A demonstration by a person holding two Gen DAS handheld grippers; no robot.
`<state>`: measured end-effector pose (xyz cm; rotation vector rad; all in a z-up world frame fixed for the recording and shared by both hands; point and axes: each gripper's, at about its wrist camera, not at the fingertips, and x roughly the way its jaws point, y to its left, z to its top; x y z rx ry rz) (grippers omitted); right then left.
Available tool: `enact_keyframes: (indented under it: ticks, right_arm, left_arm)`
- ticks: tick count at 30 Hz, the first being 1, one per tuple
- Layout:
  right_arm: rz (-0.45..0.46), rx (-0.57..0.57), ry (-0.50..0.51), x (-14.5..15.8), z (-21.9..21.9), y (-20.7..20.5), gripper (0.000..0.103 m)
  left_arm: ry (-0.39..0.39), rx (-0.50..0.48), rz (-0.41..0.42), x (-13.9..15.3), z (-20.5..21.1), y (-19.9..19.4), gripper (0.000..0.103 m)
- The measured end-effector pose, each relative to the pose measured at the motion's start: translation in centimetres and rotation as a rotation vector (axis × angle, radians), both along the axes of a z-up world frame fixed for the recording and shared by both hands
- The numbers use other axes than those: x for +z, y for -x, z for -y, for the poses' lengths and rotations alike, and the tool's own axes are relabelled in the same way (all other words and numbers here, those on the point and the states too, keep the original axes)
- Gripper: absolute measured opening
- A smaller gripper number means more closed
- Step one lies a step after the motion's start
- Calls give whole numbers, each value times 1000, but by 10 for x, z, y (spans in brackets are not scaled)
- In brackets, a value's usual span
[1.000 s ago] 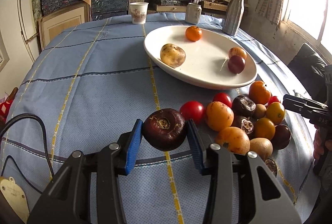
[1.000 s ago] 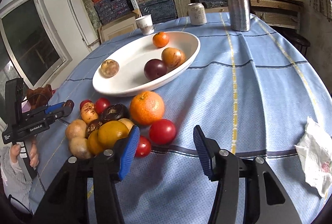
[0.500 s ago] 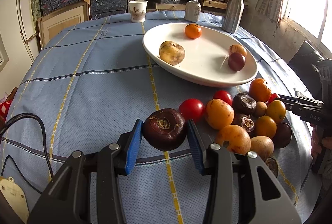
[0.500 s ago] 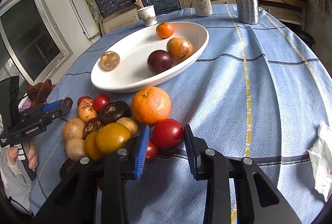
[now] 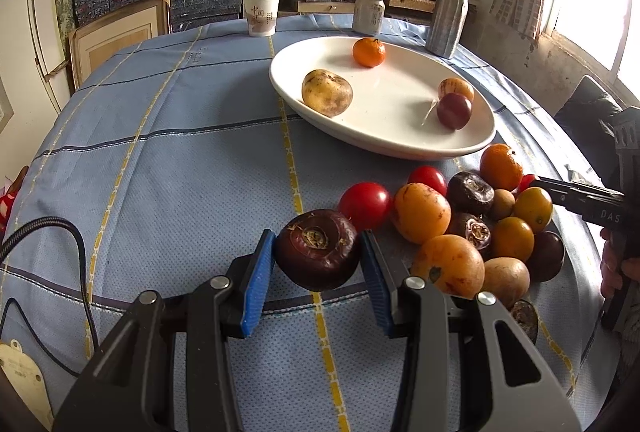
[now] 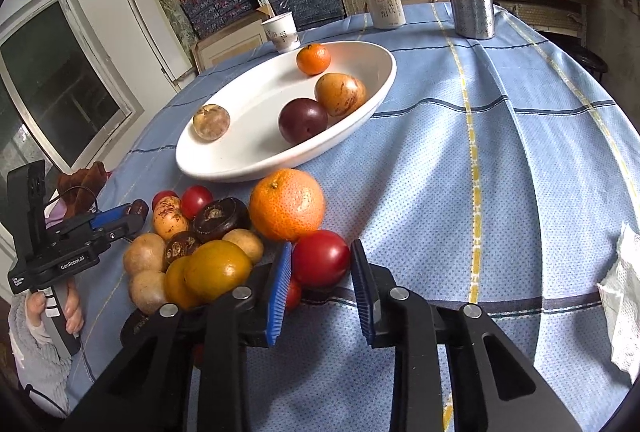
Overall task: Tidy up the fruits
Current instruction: 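Place the dark brown fruit on the plate with the left tool while the right tool places the tomato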
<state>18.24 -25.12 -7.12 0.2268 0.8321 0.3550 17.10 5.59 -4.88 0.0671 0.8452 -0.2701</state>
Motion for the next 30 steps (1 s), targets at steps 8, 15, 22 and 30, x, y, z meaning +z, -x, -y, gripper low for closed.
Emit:
enact_keyframes:
  ticks: [8, 15, 22, 30]
  right_arm:
    - [25, -6, -18, 4, 4, 3, 30]
    - [54, -28, -23, 8, 10, 7, 30]
    - [79, -33, -22, 12, 10, 11, 30]
    - [101, -40, -24, 14, 13, 14, 30]
  left_arm:
    - [13, -12, -53, -9, 0, -6, 42]
    - [16, -6, 12, 1, 0, 2, 42]
    - [27, -8, 19, 5, -2, 3, 42]
    - [42, -3, 36, 10, -6, 5, 42]
